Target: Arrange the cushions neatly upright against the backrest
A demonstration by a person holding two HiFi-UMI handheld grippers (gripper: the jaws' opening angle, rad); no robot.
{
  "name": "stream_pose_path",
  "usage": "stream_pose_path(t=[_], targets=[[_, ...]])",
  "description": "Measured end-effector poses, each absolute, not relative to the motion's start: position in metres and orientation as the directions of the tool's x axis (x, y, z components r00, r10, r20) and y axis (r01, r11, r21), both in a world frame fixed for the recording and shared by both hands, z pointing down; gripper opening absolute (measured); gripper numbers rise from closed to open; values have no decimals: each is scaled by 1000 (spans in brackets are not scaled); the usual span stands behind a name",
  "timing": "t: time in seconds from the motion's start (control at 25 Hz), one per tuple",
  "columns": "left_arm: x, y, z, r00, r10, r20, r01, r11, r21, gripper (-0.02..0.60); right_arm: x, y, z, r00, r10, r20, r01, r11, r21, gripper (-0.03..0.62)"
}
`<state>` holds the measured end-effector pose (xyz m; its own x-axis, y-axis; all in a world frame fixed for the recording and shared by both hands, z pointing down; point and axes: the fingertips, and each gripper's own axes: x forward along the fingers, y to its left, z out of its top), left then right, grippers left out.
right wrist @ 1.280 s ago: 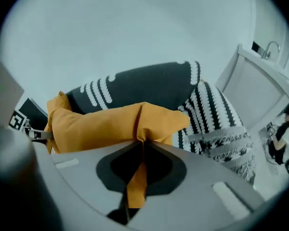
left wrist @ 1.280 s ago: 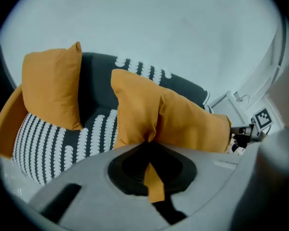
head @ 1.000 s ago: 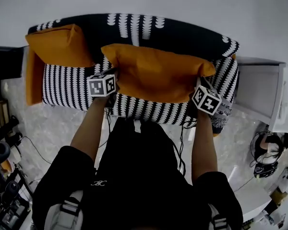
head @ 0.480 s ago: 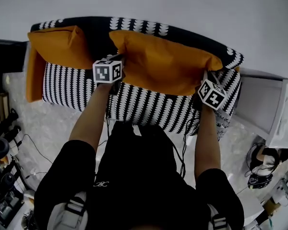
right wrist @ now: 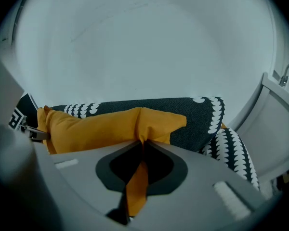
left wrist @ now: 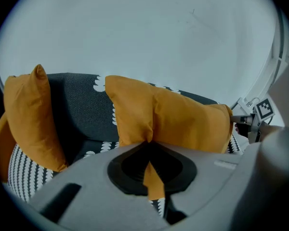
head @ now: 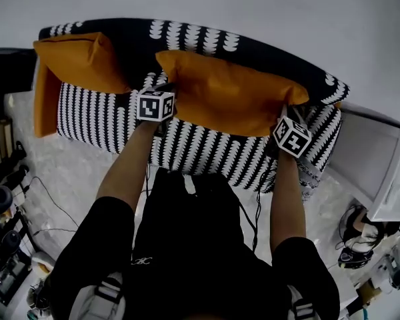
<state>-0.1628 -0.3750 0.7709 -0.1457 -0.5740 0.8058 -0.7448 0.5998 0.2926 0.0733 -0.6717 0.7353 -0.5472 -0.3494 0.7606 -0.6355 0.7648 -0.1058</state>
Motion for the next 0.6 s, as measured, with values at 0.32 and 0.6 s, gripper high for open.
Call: stream_pose_path(t=[0.32, 0.6], targets=[[-186, -365, 757, -238, -617, 750, -639, 681, 358, 72, 82, -685, 732, -547, -403, 734, -677, 729, -104, 190], [-171, -363, 678, -326, -637, 699, -705, 656, 269, 8, 74, -658, 650, -648, -431, 629, -669, 716, -198, 8]])
